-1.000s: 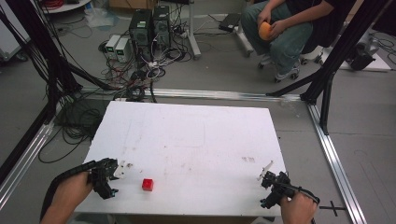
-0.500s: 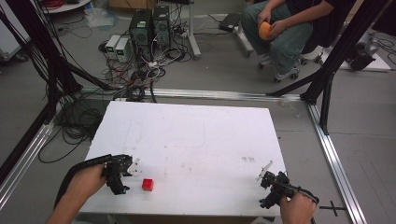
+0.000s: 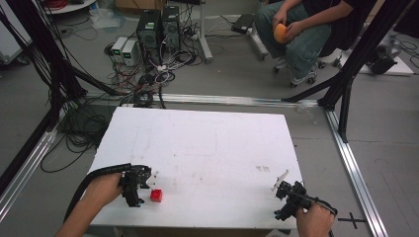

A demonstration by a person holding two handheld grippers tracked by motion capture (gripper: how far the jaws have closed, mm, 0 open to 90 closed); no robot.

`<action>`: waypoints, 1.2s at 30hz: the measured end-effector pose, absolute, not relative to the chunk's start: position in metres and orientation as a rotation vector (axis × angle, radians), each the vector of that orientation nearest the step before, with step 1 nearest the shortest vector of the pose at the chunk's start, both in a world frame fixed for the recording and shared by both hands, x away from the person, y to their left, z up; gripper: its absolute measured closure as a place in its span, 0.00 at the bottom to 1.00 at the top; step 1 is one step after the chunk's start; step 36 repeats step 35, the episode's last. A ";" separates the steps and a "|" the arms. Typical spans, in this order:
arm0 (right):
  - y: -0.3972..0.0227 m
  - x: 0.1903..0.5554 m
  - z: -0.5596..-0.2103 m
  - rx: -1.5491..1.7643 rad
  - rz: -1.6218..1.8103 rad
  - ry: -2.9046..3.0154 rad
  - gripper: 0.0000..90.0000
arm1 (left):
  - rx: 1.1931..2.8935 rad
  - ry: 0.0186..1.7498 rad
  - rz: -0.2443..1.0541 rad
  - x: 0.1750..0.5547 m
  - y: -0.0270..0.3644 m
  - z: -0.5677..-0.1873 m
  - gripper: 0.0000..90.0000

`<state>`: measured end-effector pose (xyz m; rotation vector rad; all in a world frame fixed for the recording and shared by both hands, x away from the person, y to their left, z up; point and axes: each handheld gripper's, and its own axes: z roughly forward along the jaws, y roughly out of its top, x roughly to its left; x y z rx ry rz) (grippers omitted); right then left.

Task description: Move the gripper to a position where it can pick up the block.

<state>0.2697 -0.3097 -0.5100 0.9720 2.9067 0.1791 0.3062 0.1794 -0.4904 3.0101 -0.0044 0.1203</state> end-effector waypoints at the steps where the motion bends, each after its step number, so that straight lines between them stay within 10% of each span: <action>1: -0.310 0.270 -0.510 0.974 0.179 2.905 0.12 | 3.011 -0.008 0.116 0.306 0.178 -0.491 0.25; 36: -0.309 0.271 -0.509 0.967 0.182 2.907 0.12 | 3.094 -0.137 0.022 0.308 0.136 -0.511 0.25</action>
